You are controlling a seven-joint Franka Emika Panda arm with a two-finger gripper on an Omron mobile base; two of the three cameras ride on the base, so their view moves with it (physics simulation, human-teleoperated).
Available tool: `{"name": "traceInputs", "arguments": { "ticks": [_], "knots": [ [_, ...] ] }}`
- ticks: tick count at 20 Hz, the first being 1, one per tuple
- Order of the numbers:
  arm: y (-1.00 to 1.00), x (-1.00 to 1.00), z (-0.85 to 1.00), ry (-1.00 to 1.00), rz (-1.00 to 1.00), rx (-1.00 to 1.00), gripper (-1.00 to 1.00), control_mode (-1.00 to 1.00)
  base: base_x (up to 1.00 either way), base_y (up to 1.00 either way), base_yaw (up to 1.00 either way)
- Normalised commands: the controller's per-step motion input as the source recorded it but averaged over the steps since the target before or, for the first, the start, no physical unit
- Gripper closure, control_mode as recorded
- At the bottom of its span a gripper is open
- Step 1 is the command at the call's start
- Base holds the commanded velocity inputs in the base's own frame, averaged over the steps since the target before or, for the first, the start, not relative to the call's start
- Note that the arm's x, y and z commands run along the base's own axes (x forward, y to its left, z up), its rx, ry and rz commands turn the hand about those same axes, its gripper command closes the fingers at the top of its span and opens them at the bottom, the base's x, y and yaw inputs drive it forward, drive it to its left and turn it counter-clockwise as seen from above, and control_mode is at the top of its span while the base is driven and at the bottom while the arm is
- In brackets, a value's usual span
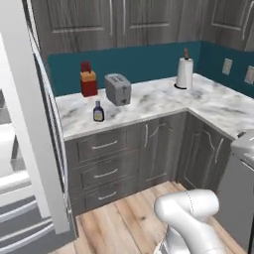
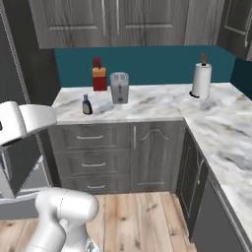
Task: Place the mustard and condiment bottle from the counter to the top shelf of the fridge. If the existing items in the fridge are on the top shelf, move them to other shelves.
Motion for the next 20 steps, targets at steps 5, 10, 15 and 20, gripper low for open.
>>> {"name": "traceInputs", "arguments": {
  "ticks": [5,10,15,20],
  "knots": [
    [0.00,0.00,0.00,0.00,0.00,0.00,-1.00,1.00,1.00,-0.38,0.19],
    [0.00,0.00,0.00,0.00,0.00,0.00,-1.00,1.00,0.95,-0.15,0.26],
    [0.00,0.00,0.00,0.00,0.00,0.00,-1.00,1.00,0.70,-0.02,0.34],
    [0.00,0.00,0.00,0.00,0.00,0.00,-1.00,1.00,0.47,-0.24,0.25]
  ]
}}
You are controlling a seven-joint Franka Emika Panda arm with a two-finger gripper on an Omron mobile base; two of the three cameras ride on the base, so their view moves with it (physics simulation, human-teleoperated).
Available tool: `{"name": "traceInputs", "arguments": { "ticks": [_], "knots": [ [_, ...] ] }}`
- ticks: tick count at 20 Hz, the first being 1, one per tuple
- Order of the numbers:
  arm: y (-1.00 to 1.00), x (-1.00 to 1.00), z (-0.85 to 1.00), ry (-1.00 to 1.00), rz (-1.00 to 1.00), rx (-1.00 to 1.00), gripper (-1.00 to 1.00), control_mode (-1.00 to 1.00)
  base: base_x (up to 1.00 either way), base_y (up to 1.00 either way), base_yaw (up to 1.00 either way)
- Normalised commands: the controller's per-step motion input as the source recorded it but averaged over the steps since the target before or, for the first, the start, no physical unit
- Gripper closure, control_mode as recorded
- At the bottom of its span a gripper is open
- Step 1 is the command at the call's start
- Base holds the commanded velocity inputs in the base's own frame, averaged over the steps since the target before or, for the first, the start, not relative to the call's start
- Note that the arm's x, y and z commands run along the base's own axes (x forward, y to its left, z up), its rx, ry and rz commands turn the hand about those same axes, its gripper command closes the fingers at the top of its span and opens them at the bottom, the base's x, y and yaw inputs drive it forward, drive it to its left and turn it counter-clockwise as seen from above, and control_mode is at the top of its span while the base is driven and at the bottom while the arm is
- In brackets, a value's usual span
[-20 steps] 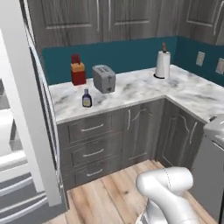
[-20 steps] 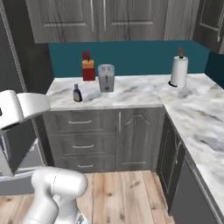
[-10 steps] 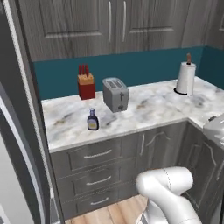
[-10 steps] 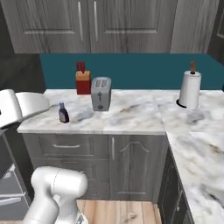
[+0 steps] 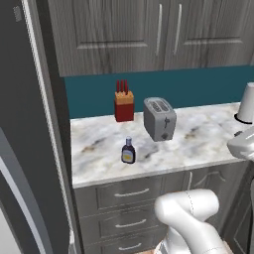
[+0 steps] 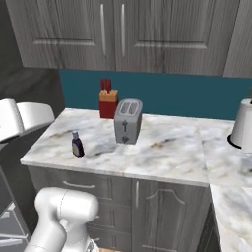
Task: Place the mustard and condiment bottle from the counter to the top shelf of the fridge. If the existing items in the fridge are on the top shelf, move them to other shelves.
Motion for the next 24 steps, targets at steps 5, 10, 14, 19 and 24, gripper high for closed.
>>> {"name": "traceInputs", "arguments": {
  "ticks": [5,10,14,19,24],
  "knots": [
    [0.00,0.00,0.00,0.00,0.00,0.00,-1.00,1.00,0.01,-0.15,0.15],
    [0.00,0.00,0.00,0.00,0.00,0.00,-1.00,1.00,-0.07,-0.18,0.13],
    [-0.03,0.00,0.00,0.00,0.03,0.00,-1.00,-1.00,0.00,-0.03,0.08],
    [-0.19,0.05,-0.10,0.17,0.16,0.02,-1.00,-1.00,0.00,0.00,0.00],
    [0.00,0.26,-0.36,0.28,0.13,0.00,-1.00,-1.00,0.00,0.00,0.00]
  ]
}}
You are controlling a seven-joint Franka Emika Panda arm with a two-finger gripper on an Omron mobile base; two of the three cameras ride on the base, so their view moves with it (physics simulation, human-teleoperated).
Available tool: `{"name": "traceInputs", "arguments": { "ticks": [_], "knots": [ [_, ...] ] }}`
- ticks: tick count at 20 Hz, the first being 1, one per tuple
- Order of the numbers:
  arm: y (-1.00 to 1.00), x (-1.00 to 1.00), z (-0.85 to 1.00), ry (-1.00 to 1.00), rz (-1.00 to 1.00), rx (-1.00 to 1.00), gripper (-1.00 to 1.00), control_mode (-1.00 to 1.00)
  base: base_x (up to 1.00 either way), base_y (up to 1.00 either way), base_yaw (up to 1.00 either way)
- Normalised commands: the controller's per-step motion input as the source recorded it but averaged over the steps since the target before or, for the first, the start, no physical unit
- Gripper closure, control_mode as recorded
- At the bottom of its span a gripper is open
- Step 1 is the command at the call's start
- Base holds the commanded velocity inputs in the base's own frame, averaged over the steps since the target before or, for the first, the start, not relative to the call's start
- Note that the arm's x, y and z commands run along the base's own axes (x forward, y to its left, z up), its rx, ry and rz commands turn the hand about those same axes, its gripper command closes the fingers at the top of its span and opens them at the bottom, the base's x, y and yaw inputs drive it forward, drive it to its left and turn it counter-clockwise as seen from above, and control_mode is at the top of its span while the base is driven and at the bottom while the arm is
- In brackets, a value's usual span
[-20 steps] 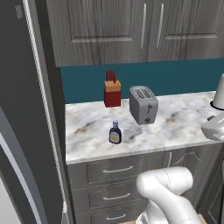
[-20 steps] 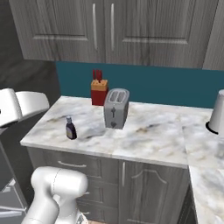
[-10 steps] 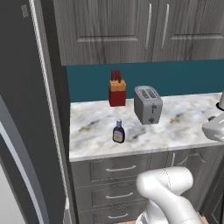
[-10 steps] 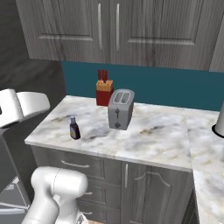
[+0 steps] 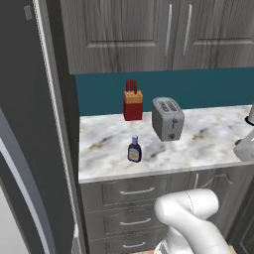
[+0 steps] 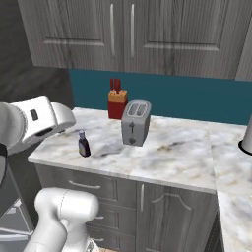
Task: Place the mustard and condiment bottle from the counter to the top shelf of the fridge. If the existing items in the fridge are on the top shelf, move them to other shelves.
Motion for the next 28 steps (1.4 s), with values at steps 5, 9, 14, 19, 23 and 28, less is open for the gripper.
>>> {"name": "traceInputs", "arguments": {
  "ticks": [5,9,14,19,23,28],
  "knots": [
    [0.02,0.32,-0.50,0.22,0.05,0.02,-1.00,-1.00,0.00,0.00,0.00],
    [0.30,0.30,-0.55,0.04,0.00,0.11,-1.00,-1.00,0.00,0.00,0.00],
    [0.44,0.48,-0.38,0.01,0.00,0.15,-1.00,-1.00,0.00,0.00,0.00],
    [0.31,0.51,-0.17,0.03,0.00,0.02,-1.00,-1.00,0.00,0.00,0.00],
    [0.10,0.37,-0.12,0.10,0.00,0.00,-1.00,-1.00,0.00,0.00,0.00],
    [0.01,0.32,-0.19,0.11,0.00,0.00,-1.00,-1.00,0.00,0.00,0.00]
  ]
}}
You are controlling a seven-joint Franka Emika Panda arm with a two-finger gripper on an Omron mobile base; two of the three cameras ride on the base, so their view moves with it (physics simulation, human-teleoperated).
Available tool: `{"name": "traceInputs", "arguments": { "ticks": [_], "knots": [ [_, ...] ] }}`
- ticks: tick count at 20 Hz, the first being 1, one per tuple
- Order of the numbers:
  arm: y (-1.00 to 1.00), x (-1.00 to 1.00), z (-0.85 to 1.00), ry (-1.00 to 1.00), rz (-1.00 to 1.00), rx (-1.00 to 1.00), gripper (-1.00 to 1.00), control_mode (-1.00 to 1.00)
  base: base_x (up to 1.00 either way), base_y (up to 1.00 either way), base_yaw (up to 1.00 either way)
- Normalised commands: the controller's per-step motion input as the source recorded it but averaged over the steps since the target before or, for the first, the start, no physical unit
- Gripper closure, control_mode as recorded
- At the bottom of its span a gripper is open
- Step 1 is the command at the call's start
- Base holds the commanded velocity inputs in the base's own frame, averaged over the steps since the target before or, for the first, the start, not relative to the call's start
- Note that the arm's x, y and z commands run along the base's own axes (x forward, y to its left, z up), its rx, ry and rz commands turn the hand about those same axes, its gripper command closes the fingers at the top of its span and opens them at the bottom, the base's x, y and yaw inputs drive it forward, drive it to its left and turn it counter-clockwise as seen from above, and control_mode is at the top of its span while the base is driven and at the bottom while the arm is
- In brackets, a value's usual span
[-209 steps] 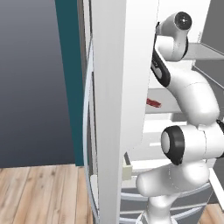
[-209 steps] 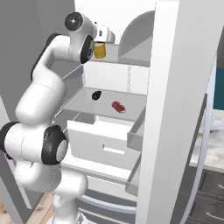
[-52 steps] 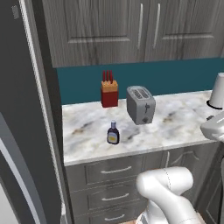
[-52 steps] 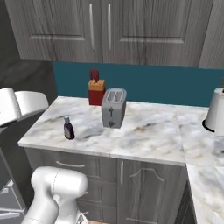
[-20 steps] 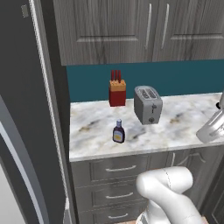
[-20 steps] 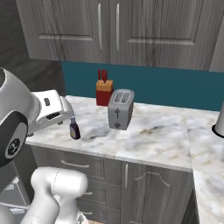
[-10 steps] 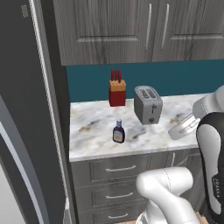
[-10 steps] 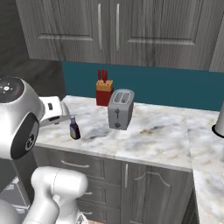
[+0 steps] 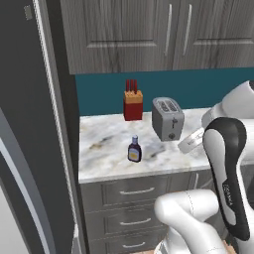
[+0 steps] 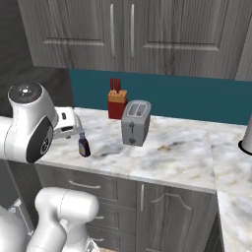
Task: Place the mustard and condiment bottle from the counter to the top shelf of the fridge. If the existing items in the fridge are on the top shelf, move them to other shelves.
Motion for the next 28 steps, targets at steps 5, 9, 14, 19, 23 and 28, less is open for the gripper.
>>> {"name": "traceInputs", "arguments": {
  "ticks": [5,9,14,19,23,28],
  "knots": [
    [0.03,0.28,-0.34,0.06,0.00,0.00,-1.00,-1.00,0.00,0.00,0.00],
    [0.12,0.32,-0.38,0.01,0.00,0.00,-1.00,-1.00,0.00,0.00,0.00],
    [0.14,0.36,-0.36,0.01,0.00,0.00,-1.00,-1.00,0.00,0.00,0.00],
    [0.09,0.30,-0.33,0.04,0.00,0.00,-1.00,-1.00,0.00,0.00,0.00],
    [0.08,0.31,-0.33,0.03,0.00,0.00,-1.00,-1.00,0.00,0.00,0.00],
    [0.04,0.31,-0.23,0.05,0.00,0.00,-1.00,-1.00,0.00,0.00,0.00]
  ]
}}
